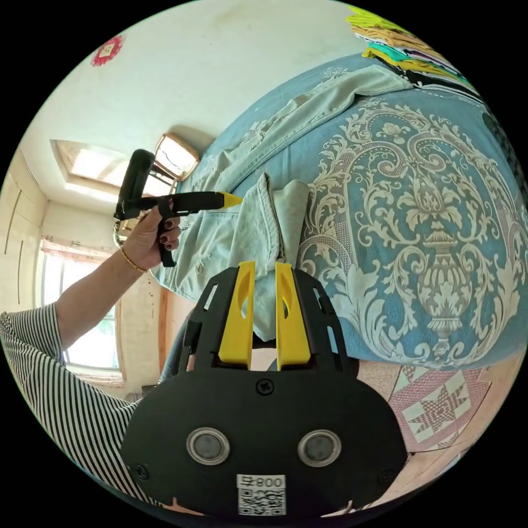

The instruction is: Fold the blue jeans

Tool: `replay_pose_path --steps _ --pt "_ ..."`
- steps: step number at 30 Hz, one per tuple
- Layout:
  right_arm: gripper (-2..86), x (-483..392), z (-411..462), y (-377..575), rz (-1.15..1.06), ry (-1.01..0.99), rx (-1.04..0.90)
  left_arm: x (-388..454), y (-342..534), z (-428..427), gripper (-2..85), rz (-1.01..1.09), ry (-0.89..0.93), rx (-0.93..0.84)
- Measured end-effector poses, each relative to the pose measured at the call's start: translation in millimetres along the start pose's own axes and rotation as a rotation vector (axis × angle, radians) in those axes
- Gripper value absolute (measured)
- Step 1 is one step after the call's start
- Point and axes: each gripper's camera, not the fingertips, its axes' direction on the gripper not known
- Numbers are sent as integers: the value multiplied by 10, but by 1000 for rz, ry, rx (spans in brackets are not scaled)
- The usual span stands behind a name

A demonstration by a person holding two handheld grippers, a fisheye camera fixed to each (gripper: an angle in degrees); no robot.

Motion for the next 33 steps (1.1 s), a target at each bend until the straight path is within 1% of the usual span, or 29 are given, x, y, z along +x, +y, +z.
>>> replay_pose_path --steps 2,7,10,13,19,22,24,28,30,32,33 --pt "68 -101 77 -116 -37 90 -43 30 -333 63 85 18 -45 -8" --pt "64 -171 124 -217 -51 176 -63 -3 -969 221 86 28 -110 -27" --pt "55 -161 164 -298 -58 214 -91 -66 -1304 438 79 26 -103 -85" --pt "50 -173 152 -373 -87 247 -99 -80 -1516 694 53 40 -91 -160" --pt "28 -211 121 -461 -164 325 -111 47 -1593 672 29 80 -102 -100" --pt "18 -201 33 -478 -195 312 -130 188 -1550 452 27 121 -51 -24" --pt "13 -218 -135 -453 -223 284 -111 338 -1529 306 27 170 -32 12" --pt "8 -220 -903 -317 -246 277 15 808 -1599 -15 27 301 66 137" --pt "7 -161 -1330 -219 -229 309 86 1054 -1735 -70 27 365 133 181" --pt "7 7 -1864 -82 -174 390 182 1442 -2043 69 28 451 239 171" --pt "6 67 -1977 -54 -156 413 198 1544 -2122 134 28 472 239 161"
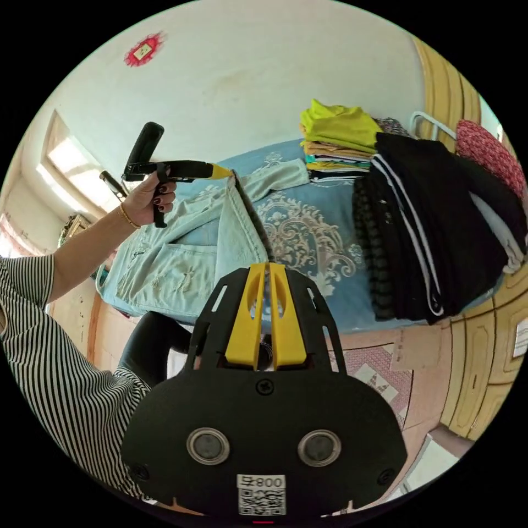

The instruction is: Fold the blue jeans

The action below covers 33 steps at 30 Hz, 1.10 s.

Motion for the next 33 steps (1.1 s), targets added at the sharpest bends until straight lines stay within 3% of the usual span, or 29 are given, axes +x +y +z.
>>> replay_pose_path --steps 4,8,10,15,21,23,33 --pt "4 705 -51 160 138 110 -72 23 -341 637 22 -20 -56 -104" --pt "1 1364 362 375 354 175 -179 -171 130 635 20 -99 -44 -86" --pt "0 1550 439 431 442 109 -168 -295 514 526 20 -125 -56 -96" --pt "0 1367 708 98 279 39 -150 -824 1838 285 19 -327 -109 -165" --pt "-1 1257 1484 -677 83 165 -234 -1331 3274 236 8 -607 -122 -223" --pt "-1 1392 1831 -897 89 208 -328 -1444 3635 155 5 -662 -41 -118" --pt "2 1780 1973 -1725 39 259 -337 -1532 4072 -338 14 -575 -63 30"
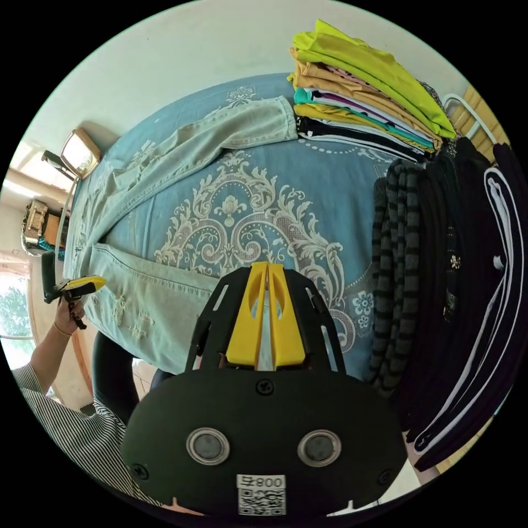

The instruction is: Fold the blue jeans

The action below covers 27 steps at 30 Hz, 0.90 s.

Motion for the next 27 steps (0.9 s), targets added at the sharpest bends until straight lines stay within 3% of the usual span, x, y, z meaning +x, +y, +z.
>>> replay_pose_path --steps 4,10,16,22,27 --pt "8 149 -70 -337 9 -109 58 -190 56 -475 27 54 -195 80" --pt "42 525 59 -1123 182 -384 170 -668 16 -823 52 76 -484 59" --pt "72 916 249 -1837 428 -420 215 -1031 107 -758 32 185 -677 -29" --pt "45 1077 340 -2203 565 -419 233 -1368 478 -977 18 224 -670 8" --pt "16 1146 219 -2376 587 -475 238 -1750 724 -1288 12 176 -560 37"
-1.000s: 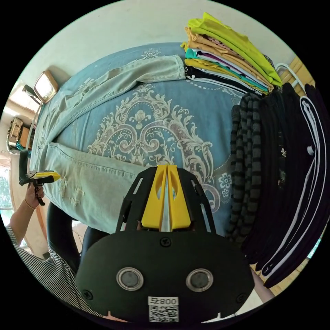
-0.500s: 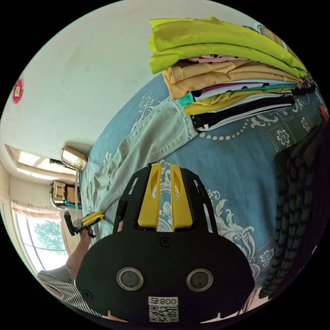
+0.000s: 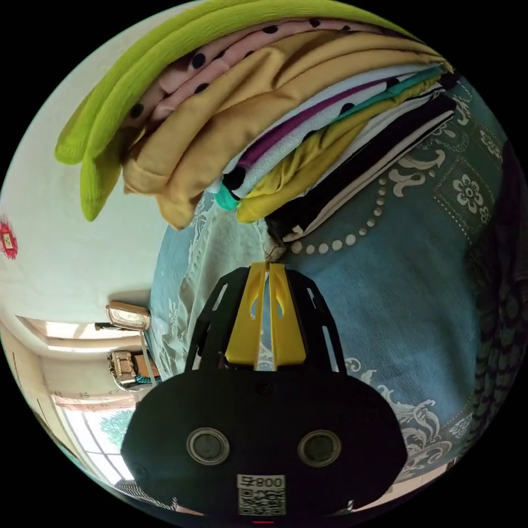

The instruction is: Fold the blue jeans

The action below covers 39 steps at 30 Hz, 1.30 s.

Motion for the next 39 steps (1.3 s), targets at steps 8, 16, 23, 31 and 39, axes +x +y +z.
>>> replay_pose_path --steps 8,16,23,31,39 --pt "5 -664 -999 24 -255 -3 38 -597 771 -419 11 39 149 78" --pt "7 -636 -969 15 -64 -2 -40 -1366 1494 -451 15 -79 257 104" --pt "22 -1701 -1422 93 -193 -8 37 -2633 2728 -973 23 -344 117 198" --pt "60 -4946 -373 625 -934 -54 -302 -4397 3749 -1313 56 -669 12 217" --pt "81 -7485 443 1290 -1349 83 -391 -5616 4237 -1417 76 -761 38 227"
